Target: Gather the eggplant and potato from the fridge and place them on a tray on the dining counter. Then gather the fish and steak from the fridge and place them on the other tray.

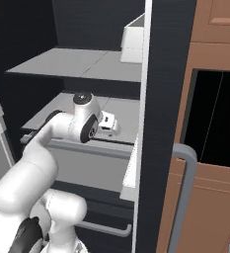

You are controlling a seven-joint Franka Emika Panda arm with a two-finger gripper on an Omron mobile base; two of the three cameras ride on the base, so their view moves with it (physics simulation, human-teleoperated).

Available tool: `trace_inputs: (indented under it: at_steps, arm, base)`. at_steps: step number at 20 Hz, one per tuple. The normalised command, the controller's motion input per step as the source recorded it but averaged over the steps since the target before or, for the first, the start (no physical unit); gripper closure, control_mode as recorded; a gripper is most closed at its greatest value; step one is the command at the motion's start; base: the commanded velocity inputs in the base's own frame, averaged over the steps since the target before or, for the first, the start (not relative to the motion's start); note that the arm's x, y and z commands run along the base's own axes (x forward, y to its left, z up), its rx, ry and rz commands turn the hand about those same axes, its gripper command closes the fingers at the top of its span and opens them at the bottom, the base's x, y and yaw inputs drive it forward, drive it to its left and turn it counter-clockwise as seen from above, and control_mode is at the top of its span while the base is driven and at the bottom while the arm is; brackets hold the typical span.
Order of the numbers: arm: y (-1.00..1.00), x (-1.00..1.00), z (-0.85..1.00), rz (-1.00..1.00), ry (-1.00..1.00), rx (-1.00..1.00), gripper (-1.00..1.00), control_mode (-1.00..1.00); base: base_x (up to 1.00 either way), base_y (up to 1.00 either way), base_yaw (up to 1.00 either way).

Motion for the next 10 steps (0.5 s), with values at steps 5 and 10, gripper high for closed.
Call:
trace_inputs:
  at_steps: [5, 10]
  arm:
    - [-0.04, 0.63, -0.15, 0.05, -0.01, -0.03, -1.00, -1.00]
    - [0.00, 0.49, -0.28, 0.12, -0.06, -0.01, -1.00, -1.00]
  base:
    - [0.00, 0.00, 0.00]
    - [0.00, 0.00, 0.00]
